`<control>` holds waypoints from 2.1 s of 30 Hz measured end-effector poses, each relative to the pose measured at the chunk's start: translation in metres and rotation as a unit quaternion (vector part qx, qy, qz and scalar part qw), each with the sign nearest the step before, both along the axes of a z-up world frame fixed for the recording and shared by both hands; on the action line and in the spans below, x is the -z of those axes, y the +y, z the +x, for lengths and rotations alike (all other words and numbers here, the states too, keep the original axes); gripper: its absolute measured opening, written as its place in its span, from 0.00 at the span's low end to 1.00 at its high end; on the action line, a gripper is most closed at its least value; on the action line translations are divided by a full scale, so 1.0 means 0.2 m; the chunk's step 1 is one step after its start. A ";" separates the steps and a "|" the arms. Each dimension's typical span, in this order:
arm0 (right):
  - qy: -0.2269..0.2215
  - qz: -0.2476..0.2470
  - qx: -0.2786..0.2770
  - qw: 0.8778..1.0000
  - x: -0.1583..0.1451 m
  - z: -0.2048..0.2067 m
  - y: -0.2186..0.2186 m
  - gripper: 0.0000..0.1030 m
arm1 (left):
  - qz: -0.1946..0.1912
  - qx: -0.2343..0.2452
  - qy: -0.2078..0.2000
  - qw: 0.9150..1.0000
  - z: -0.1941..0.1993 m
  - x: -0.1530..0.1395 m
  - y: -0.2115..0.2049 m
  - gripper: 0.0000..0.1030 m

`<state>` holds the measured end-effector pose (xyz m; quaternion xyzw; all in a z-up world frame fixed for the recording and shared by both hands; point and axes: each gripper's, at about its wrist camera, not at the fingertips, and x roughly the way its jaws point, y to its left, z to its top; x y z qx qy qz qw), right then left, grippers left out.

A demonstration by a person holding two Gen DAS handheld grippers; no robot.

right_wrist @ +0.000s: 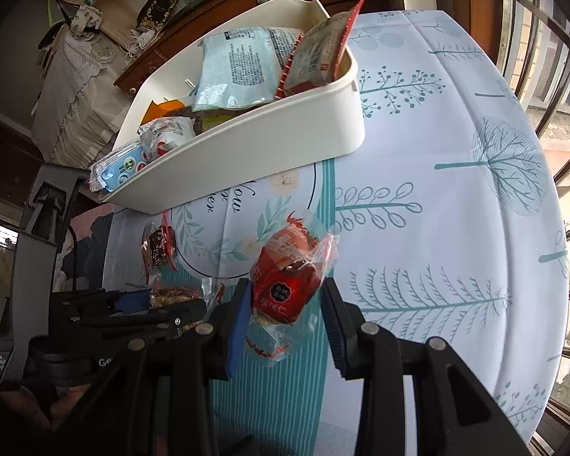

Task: Organize snacks
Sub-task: 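Lift the nut packet with left while right lifts the red candy over the bin, then release the nut packet and red candy into the white bin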

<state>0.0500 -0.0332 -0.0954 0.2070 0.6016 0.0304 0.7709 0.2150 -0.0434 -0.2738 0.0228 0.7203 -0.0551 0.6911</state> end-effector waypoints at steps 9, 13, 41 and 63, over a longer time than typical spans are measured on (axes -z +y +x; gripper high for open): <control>-0.049 -0.012 0.005 0.999 -0.19 -0.03 0.19 0.36 | 0.005 0.023 -0.075 0.997 -0.07 -0.32 0.33 0.45; -0.085 -0.024 -0.001 0.996 -0.29 0.01 0.29 0.36 | -0.006 0.030 -0.108 0.994 -0.02 -0.49 0.48 0.45; -0.225 -0.225 -0.068 0.945 -0.57 0.51 0.60 0.36 | -0.123 0.068 -0.323 0.936 0.59 -0.91 0.61 0.45; -0.158 -0.187 -0.064 0.968 -0.35 0.55 0.59 0.37 | -0.122 0.014 -0.297 0.947 0.71 -0.73 0.71 0.68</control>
